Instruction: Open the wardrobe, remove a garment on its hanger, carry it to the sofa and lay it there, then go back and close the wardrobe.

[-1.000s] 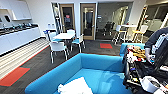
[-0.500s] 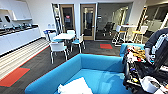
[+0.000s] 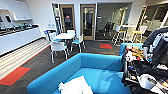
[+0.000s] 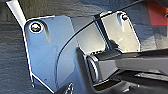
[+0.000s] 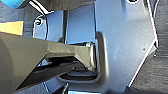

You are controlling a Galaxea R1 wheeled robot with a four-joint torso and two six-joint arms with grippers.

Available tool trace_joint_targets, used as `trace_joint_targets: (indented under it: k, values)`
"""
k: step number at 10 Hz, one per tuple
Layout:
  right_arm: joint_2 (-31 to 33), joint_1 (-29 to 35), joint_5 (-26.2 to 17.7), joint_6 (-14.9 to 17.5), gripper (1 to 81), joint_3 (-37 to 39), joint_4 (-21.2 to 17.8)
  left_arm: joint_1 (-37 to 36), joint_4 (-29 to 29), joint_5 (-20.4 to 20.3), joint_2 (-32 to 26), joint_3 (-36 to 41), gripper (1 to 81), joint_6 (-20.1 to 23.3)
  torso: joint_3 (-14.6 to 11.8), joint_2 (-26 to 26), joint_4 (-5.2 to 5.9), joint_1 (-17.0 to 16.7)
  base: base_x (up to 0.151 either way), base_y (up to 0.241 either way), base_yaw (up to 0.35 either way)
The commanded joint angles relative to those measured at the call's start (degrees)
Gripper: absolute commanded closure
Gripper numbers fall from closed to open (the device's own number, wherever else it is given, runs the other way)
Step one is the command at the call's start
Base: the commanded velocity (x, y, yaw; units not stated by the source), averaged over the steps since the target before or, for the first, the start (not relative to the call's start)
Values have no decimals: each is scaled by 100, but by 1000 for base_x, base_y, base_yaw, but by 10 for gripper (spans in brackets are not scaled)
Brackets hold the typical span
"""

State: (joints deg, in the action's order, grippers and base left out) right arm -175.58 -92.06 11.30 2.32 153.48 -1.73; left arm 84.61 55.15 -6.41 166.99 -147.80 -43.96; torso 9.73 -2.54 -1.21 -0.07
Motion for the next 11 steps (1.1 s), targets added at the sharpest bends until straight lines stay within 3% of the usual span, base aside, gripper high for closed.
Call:
trace_joint_targets:
  k: [1,11]
  values:
    - [-50,148,-313,23,10,-21,-3,-248,66,184,-51,23,10,10,0,0,0,7,-91,0,0]
    - [-76,104,-348,67,10,-3,-3,-248,75,202,-42,23,10,10,-5,-2,0,7,-107,0,0]
